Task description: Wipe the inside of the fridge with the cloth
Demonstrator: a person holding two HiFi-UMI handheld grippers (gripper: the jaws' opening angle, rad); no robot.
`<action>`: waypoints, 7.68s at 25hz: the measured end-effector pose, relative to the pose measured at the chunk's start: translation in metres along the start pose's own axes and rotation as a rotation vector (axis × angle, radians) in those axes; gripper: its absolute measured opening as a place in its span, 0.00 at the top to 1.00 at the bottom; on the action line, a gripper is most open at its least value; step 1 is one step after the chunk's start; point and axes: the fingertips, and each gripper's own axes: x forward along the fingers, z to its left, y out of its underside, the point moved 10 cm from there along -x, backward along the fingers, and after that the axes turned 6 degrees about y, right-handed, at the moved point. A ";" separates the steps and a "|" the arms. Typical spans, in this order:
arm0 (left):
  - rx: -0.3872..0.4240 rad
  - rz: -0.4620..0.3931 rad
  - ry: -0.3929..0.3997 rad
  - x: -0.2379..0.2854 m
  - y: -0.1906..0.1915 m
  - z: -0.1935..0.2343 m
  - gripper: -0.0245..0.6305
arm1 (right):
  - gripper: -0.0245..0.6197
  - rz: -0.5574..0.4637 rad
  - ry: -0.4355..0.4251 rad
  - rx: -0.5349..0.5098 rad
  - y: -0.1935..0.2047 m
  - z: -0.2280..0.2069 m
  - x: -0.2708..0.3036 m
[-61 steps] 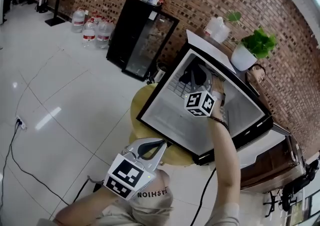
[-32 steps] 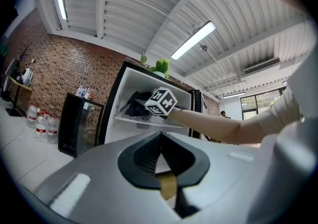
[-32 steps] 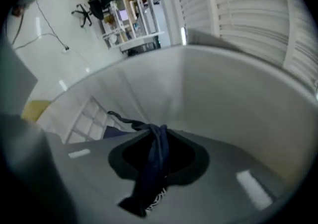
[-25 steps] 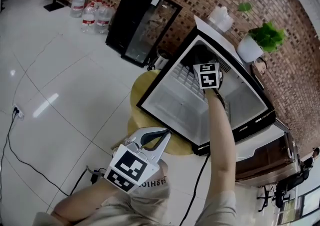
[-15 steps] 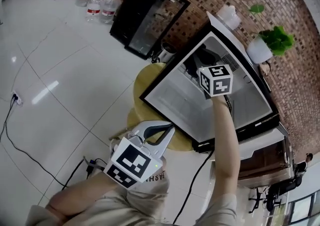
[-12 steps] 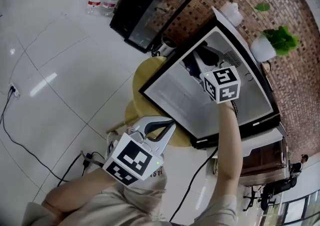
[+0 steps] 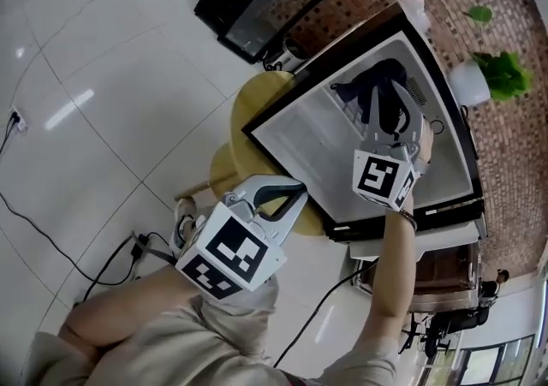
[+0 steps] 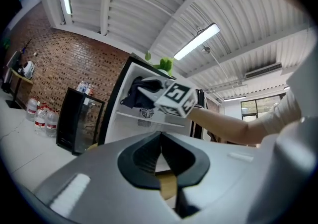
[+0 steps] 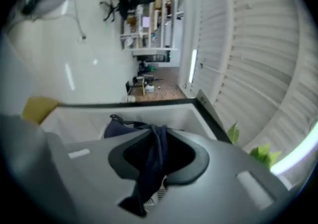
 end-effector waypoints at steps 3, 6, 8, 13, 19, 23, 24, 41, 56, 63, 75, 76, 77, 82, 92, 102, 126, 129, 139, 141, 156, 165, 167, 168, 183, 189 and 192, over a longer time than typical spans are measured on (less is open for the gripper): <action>-0.071 -0.047 -0.013 -0.009 0.002 0.018 0.89 | 0.85 -0.106 -0.015 0.332 -0.024 -0.017 -0.038; -0.198 -0.151 0.054 -0.019 0.000 0.034 0.75 | 0.85 -0.159 -0.135 0.486 -0.056 -0.024 -0.077; -0.213 -0.232 0.113 -0.024 -0.008 0.035 0.65 | 0.85 -0.248 -0.275 0.557 -0.073 -0.024 -0.101; 0.028 -0.281 0.179 -0.033 -0.021 0.015 0.46 | 0.85 -0.418 -0.644 0.969 -0.082 -0.020 -0.135; 0.380 -0.181 0.259 -0.038 -0.018 -0.025 0.66 | 0.85 -0.385 -0.910 1.276 -0.077 -0.002 -0.136; 0.280 -0.233 0.279 -0.034 -0.017 -0.017 0.78 | 0.82 -0.396 -0.841 1.234 -0.076 0.000 -0.137; 0.173 -0.261 0.323 -0.032 -0.014 -0.013 0.82 | 0.78 -0.416 -0.834 1.217 -0.075 -0.001 -0.138; -0.390 -0.090 1.026 -0.015 0.015 -0.010 0.84 | 0.55 -0.755 -1.236 0.652 -0.094 0.001 -0.172; -0.394 -0.373 0.496 -0.028 0.005 0.040 0.58 | 0.79 -0.507 -0.813 0.826 -0.033 -0.022 -0.163; -0.286 -0.398 0.254 -0.046 -0.007 0.050 0.67 | 0.78 0.060 -0.017 0.068 -0.004 -0.022 -0.087; -0.316 -0.420 0.355 -0.042 -0.016 0.033 0.68 | 0.78 0.312 0.180 -0.345 0.046 0.021 0.075; -0.319 -0.420 0.365 -0.042 -0.017 0.032 0.68 | 0.78 0.340 0.180 -0.340 0.053 0.023 0.084; -0.321 -0.420 0.374 -0.043 -0.018 0.032 0.68 | 0.78 0.368 0.180 -0.338 0.060 0.024 0.092; -0.311 -0.422 0.402 -0.043 -0.024 0.030 0.68 | 0.79 0.456 0.202 -0.353 0.086 0.026 0.125; -0.303 -0.419 0.433 -0.038 -0.021 0.013 0.69 | 0.79 0.702 0.303 -0.310 0.156 0.008 0.069; -0.276 -0.408 0.429 -0.030 -0.019 0.001 0.69 | 0.78 0.966 0.374 -0.213 0.210 -0.014 -0.002; -0.271 -0.345 0.306 -0.032 -0.015 0.015 0.74 | 0.78 0.602 0.422 -0.136 0.113 0.004 0.049; -0.245 -0.358 0.237 -0.037 -0.017 0.018 0.83 | 0.78 0.728 0.432 -0.100 0.151 -0.008 0.014; -0.273 -0.310 0.203 -0.029 -0.008 0.017 0.87 | 0.78 0.794 0.437 0.018 0.151 -0.014 -0.019; -0.266 -0.296 0.208 -0.029 -0.006 0.016 0.87 | 0.78 0.666 0.348 -0.062 0.120 0.006 -0.007; -0.269 -0.267 0.233 -0.035 -0.010 0.009 0.87 | 0.78 0.463 0.348 -0.033 0.042 0.009 0.066; -0.268 -0.249 0.288 -0.027 -0.012 0.007 0.87 | 0.78 0.759 0.395 0.209 0.142 -0.033 -0.041; -0.266 -0.245 0.288 -0.027 -0.012 0.006 0.87 | 0.78 0.778 0.399 0.298 0.136 -0.042 -0.059; -0.267 -0.241 0.284 -0.027 -0.011 0.006 0.87 | 0.78 0.773 0.392 0.336 0.130 -0.044 -0.064; -0.238 -0.202 0.080 -0.031 0.002 0.022 0.96 | 0.77 0.258 0.032 0.315 -0.026 0.053 -0.133; -0.202 -0.176 0.027 -0.035 0.000 0.025 0.96 | 0.77 0.237 -0.057 0.258 -0.010 0.149 -0.070; -0.186 -0.171 0.016 -0.033 0.001 0.027 0.96 | 0.77 0.282 -0.035 0.283 0.022 0.172 -0.018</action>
